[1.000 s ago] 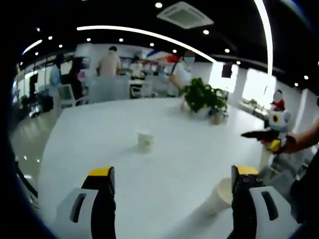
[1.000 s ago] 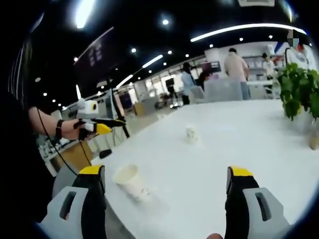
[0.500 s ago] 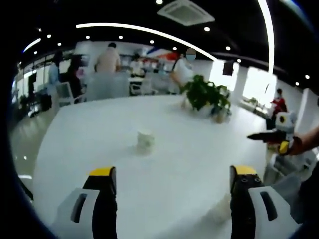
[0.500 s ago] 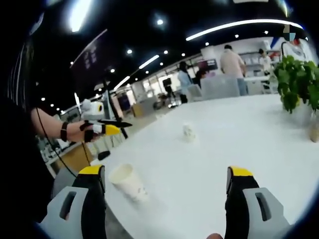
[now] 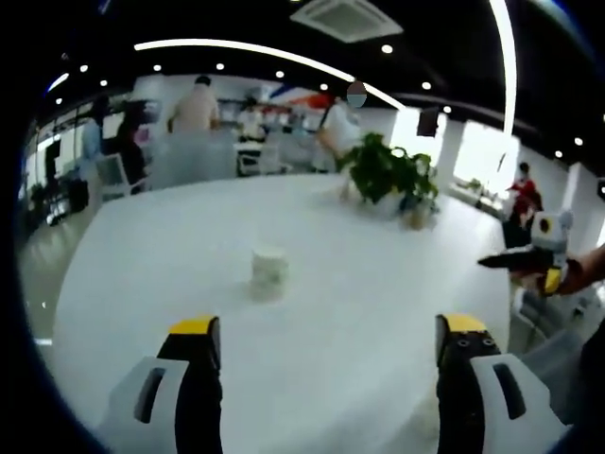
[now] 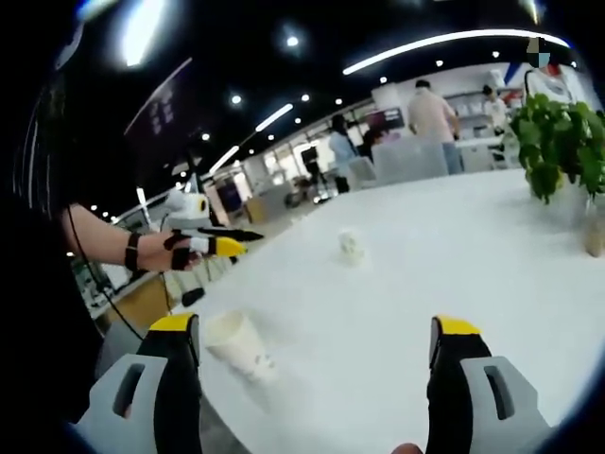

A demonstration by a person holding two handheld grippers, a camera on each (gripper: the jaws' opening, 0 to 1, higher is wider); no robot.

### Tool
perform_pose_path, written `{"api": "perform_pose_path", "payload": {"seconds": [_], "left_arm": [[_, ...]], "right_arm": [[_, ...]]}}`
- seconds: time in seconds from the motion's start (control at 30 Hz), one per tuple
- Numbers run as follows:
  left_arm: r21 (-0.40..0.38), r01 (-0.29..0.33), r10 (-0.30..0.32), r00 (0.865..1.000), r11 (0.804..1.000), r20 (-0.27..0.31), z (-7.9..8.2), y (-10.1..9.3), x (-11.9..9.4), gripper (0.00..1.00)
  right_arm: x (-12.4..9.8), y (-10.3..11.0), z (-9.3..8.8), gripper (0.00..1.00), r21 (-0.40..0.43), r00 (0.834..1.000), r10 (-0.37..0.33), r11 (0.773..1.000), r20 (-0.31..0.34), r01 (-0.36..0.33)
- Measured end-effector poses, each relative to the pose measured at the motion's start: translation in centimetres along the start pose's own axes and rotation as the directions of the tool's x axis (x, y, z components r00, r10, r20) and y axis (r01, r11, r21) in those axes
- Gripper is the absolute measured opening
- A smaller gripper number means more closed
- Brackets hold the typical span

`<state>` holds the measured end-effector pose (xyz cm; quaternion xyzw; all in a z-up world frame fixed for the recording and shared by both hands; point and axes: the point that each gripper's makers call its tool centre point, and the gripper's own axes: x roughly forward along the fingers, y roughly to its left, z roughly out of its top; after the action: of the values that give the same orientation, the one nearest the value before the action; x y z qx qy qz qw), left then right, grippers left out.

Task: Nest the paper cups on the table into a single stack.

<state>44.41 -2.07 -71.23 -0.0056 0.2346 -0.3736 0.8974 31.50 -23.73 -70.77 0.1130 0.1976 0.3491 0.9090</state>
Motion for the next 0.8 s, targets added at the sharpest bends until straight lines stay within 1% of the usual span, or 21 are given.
{"api": "perform_pose_path", "payload": {"seconds": [0.13, 0.23, 0.27, 0.37, 0.47, 0.6, 0.67, 0.73, 0.8], "left_arm": [[-0.002, 0.004, -0.004, 1.0, 1.0, 0.005, 0.1, 0.5, 1.0, 0.94], [-0.007, 0.012, -0.012, 1.0, 1.0, 0.005, 0.4, 0.2, 1.7, 0.94], [-0.007, 0.013, -0.013, 1.0, 1.0, 0.005, 0.4, 0.2, 1.9, 0.94], [-0.012, 0.017, -0.017, 1.0, 1.0, 0.008, 0.5, 1.1, 2.9, 0.94], [-0.014, 0.02, -0.02, 1.0, 1.0, 0.014, 0.7, 1.0, 3.7, 0.94], [-0.014, 0.023, -0.022, 0.999, 1.0, 0.028, 1.0, 1.6, 4.8, 0.94], [-0.02, 0.026, -0.025, 0.999, 0.999, 0.029, 0.9, 1.3, 5.0, 0.94], [-0.012, 0.023, -0.023, 0.999, 1.0, 0.026, 0.9, 1.4, 5.4, 0.94], [-0.011, 0.023, -0.023, 0.999, 1.0, 0.024, 0.9, 2.0, 5.9, 0.94]], "right_arm": [[-0.1, -0.2, -0.3, 1.0, 0.004, 1.0, -0.002, 1.0, -0.009, 0.002], [-0.1, -0.4, -0.3, 1.0, 0.01, 1.0, -0.008, 1.0, -0.013, 0.008], [-0.1, -0.4, -0.3, 1.0, 0.01, 1.0, -0.01, 1.0, -0.014, 0.01], [-0.1, -0.4, -0.1, 1.0, 0.009, 1.0, -0.013, 1.0, -0.02, 0.013], [-0.1, -0.6, 0.1, 1.0, 0.009, 1.0, -0.014, 1.0, -0.022, 0.014], [-0.1, -1.1, 0.4, 1.0, 0.008, 0.999, -0.02, 1.0, -0.025, 0.02], [-0.1, -1.3, 0.5, 1.0, 0.008, 0.999, -0.022, 1.0, -0.026, 0.022], [-0.1, -1.4, 0.6, 1.0, 0.009, 0.999, -0.023, 1.0, -0.028, 0.023], [-0.1, -1.5, 0.5, 1.0, 0.011, 0.999, -0.021, 1.0, -0.032, 0.022]]}}
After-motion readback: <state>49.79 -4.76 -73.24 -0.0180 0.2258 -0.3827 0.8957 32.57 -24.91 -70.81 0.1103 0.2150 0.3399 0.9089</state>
